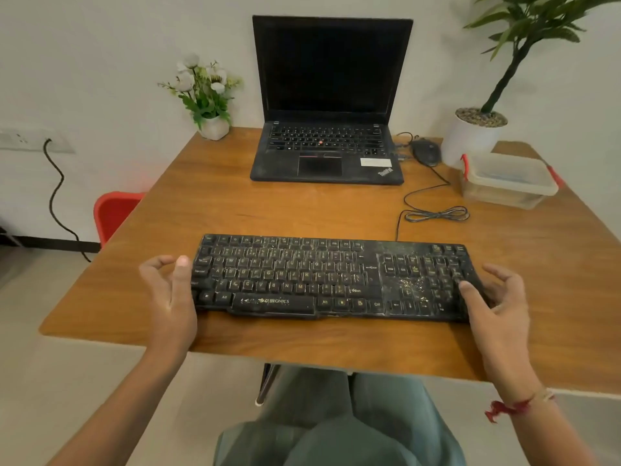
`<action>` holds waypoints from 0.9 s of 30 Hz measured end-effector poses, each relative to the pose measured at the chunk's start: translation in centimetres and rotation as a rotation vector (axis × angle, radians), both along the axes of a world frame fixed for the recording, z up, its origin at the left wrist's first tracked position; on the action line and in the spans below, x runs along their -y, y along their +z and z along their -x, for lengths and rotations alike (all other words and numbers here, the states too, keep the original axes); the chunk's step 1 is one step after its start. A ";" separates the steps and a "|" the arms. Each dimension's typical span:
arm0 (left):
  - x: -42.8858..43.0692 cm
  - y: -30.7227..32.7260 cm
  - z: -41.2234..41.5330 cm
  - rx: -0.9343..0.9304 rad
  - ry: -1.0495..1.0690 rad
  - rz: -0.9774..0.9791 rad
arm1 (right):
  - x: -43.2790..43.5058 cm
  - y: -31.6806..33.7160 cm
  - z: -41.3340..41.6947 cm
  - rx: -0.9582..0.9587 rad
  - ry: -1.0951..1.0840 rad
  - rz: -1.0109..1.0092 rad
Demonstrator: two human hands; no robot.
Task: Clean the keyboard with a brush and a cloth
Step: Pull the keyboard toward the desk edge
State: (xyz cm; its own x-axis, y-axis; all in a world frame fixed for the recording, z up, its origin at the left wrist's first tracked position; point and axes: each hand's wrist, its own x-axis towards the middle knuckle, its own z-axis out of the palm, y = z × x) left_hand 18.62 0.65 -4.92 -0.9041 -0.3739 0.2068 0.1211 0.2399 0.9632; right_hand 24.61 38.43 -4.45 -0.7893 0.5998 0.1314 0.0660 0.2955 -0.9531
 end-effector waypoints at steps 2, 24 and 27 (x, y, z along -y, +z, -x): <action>0.0 -0.1 -0.2 0.025 0.003 0.056 | 0.2 0.1 -0.1 0.022 0.002 -0.062; 0.2 -0.1 0.2 0.042 0.171 0.140 | 0.2 0.3 0.1 0.036 -0.060 -0.210; 0.4 -0.5 0.5 0.028 0.159 0.127 | 0.2 0.1 0.1 0.036 -0.059 -0.224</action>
